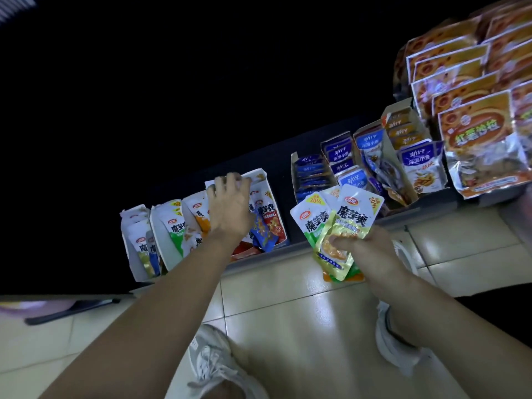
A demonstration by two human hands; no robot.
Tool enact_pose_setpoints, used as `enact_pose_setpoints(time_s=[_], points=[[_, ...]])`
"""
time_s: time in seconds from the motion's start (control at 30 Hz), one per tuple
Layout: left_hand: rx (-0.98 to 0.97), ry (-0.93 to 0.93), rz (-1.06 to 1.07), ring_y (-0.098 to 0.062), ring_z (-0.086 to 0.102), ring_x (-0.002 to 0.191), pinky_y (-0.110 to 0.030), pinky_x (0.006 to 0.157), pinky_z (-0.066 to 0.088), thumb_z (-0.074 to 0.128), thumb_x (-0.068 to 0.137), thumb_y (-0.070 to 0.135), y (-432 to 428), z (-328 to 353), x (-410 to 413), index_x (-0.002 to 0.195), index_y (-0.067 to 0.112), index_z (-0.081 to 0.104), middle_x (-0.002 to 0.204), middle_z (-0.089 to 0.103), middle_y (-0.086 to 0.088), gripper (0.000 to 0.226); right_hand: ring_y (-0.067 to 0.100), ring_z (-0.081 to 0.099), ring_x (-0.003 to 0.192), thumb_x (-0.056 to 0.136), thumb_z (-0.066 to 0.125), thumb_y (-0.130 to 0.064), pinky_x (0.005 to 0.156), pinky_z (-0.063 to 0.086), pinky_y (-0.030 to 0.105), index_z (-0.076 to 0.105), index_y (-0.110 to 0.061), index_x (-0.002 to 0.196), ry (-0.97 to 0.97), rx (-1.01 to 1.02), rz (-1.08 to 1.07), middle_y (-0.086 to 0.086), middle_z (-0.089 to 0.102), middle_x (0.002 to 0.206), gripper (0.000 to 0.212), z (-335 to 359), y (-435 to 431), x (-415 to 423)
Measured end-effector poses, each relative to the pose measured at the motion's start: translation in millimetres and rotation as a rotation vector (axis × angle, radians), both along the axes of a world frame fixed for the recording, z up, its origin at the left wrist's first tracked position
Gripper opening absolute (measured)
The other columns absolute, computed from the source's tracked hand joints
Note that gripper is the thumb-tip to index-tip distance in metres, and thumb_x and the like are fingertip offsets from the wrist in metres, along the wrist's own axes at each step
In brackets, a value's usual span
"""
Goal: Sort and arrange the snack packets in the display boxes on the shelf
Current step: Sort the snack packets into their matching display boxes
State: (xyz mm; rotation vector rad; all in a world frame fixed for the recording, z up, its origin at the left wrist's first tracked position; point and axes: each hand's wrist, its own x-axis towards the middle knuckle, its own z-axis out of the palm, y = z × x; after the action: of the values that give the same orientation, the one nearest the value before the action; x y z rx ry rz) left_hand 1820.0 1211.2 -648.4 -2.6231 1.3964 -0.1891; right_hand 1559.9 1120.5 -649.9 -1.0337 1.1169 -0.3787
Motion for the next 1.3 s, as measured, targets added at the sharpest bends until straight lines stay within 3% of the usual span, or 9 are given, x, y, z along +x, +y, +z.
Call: enact_pose_setpoints(time_s=[0.17, 0.3, 0.43, 0.67, 0.77, 0.83, 0.93, 1.07, 1.3], points=[[0.044, 0.169, -0.035, -0.025, 0.027, 0.129, -0.040, 0.097, 0.023, 0.086, 0.066, 0.040, -15, -2, 8, 0.147, 0.033, 0.040, 0.145, 0.037, 0.006, 0.094, 0.025, 0.073, 0.087, 0.079, 0.076, 0.000, 0.077, 0.058, 0.037, 0.073, -0.013, 0.102, 0.030, 0.006, 0.010, 0.003, 0.077, 0.093, 0.027, -6, 1, 1], [0.047, 0.093, -0.032, -0.030, 0.029, 0.125, -0.047, 0.101, 0.027, 0.085, 0.063, 0.042, -20, -8, 17, 0.140, 0.037, 0.045, 0.139, 0.033, -0.002, 0.087, 0.021, 0.072, 0.085, 0.079, 0.077, -0.002, 0.069, 0.053, 0.029, 0.073, -0.015, 0.100, 0.047, -0.037, 0.015, 0.001, 0.077, 0.091, 0.025, -9, 2, -2], [0.011, 0.066, -0.061, -0.034, 0.026, 0.137, -0.052, 0.106, 0.024, 0.083, 0.067, 0.046, -19, -17, 26, 0.137, 0.038, 0.049, 0.153, 0.030, -0.004, 0.078, 0.027, 0.073, 0.089, 0.077, 0.078, -0.003, 0.087, 0.057, 0.046, 0.075, -0.016, 0.096, 0.083, -0.043, 0.034, 0.001, 0.077, 0.091, 0.023, -15, 4, 1], [0.046, 0.027, -0.137, -0.033, 0.020, 0.148, -0.056, 0.112, 0.019, 0.075, 0.073, 0.057, -15, -30, 34, 0.134, 0.039, 0.054, 0.166, 0.019, -0.001, 0.067, 0.030, 0.073, 0.089, 0.079, 0.076, 0.001, 0.087, 0.057, 0.051, 0.075, -0.013, 0.095, 0.092, -0.084, 0.064, 0.004, 0.077, 0.090, 0.021, -19, 14, 17], [0.127, 0.080, -0.097, -0.036, 0.012, 0.150, -0.060, 0.117, 0.008, 0.071, 0.074, 0.065, -19, -36, 32, 0.140, 0.047, 0.050, 0.169, 0.004, 0.000, 0.072, 0.011, 0.072, 0.079, 0.080, 0.077, -0.001, 0.077, 0.059, 0.025, 0.073, -0.012, 0.094, 0.113, -0.175, 0.081, 0.002, 0.076, 0.088, 0.018, -21, 18, 25], [0.159, 0.113, -0.099, -0.036, 0.011, 0.150, -0.064, 0.118, 0.001, 0.072, 0.075, 0.063, -22, -37, 30, 0.138, 0.051, 0.051, 0.168, 0.005, 0.000, 0.068, -0.007, 0.063, 0.069, 0.082, 0.077, -0.004, 0.057, 0.046, 0.005, 0.070, -0.013, 0.095, 0.133, -0.235, 0.117, -0.005, 0.071, 0.084, 0.017, -21, 21, 28], [0.154, 0.158, -0.081, -0.034, 0.013, 0.148, -0.067, 0.118, -0.003, 0.072, 0.078, 0.061, -25, -36, 29, 0.129, 0.052, 0.058, 0.163, 0.012, 0.001, 0.054, 0.010, 0.068, 0.086, 0.081, 0.079, -0.008, 0.062, 0.046, 0.018, 0.071, -0.014, 0.100, 0.145, -0.253, 0.121, -0.004, 0.073, 0.091, 0.022, -27, 22, 32], [0.049, 0.228, -0.076, -0.031, 0.021, 0.144, -0.064, 0.119, 0.000, 0.069, 0.087, 0.053, -22, -29, 28, 0.092, 0.039, 0.071, 0.155, 0.029, 0.004, 0.014, 0.018, 0.070, 0.091, 0.080, 0.078, -0.006, 0.073, 0.050, 0.027, 0.071, -0.014, 0.103, 0.154, -0.225, 0.066, -0.001, 0.074, 0.096, 0.025, -34, 19, 35], [-0.142, 0.273, -0.411, -0.037, 0.027, 0.142, -0.051, 0.106, 0.021, 0.079, 0.084, 0.032, 6, 1, 45, 0.080, 0.035, 0.072, 0.157, 0.039, 0.004, 0.008, 0.022, 0.071, 0.095, 0.080, 0.079, -0.007, 0.089, 0.055, 0.038, 0.070, -0.014, 0.108, 0.121, -0.153, 0.000, 0.001, 0.075, 0.099, 0.029, -36, 9, 40]])
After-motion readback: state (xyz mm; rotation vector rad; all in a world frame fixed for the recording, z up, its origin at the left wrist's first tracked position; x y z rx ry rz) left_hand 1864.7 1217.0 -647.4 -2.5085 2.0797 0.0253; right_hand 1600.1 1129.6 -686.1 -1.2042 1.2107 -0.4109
